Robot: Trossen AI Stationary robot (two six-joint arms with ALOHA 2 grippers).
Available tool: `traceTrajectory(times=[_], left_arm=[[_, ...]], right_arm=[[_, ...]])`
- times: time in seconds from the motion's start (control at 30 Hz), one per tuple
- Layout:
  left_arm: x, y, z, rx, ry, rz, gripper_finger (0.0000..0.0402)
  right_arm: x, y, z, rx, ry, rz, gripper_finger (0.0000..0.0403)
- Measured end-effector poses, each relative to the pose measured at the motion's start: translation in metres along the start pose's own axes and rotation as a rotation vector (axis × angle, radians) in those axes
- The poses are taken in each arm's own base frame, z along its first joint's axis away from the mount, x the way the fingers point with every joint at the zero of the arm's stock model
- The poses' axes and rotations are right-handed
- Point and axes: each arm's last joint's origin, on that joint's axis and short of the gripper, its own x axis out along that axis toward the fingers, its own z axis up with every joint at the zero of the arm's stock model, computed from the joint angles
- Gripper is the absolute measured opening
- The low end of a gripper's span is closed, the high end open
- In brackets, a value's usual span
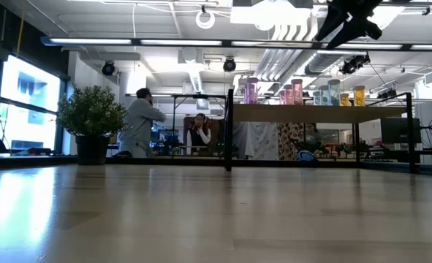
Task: Pick and place medicine bottles onto shelf by color
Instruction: Put the orange pill bottle on the shelf aligned with the other orange pill bottles
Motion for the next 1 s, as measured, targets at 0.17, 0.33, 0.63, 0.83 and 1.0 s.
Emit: traceTrajectory(times=[0.17, 0.33, 0.63, 0.83, 1.0], left_arm=[[0.015, -0.004, 0.003, 0.033, 0.049, 0.026, 0.0234], [0.022, -0.006, 0.004, 0.028, 0.083, 0.029, 0.0217], [0.023, -0.009, 0.004, 0.051, 0.088, 0.009, 0.0153], [0.023, -0.011, 0.005, 0.052, 0.091, -0.01, 0.0107], [0.022, -0.011, 0.005, 0.051, 0.091, -0.024, 0.0091]], right_arm=[[0.0, 0.0, -0.001, -0.002, 0.007, -0.004, 0.0181], [0.0, -0.001, -0.001, -0.003, 0.011, -0.005, 0.0181], [0.0, -0.001, -0.001, -0.004, 0.012, -0.005, 0.0181], [0.0, -0.001, -0.001, -0.004, 0.011, -0.006, 0.0181], [0.0, 0.0, -0.001, -0.004, 0.013, -0.002, 0.0181]])
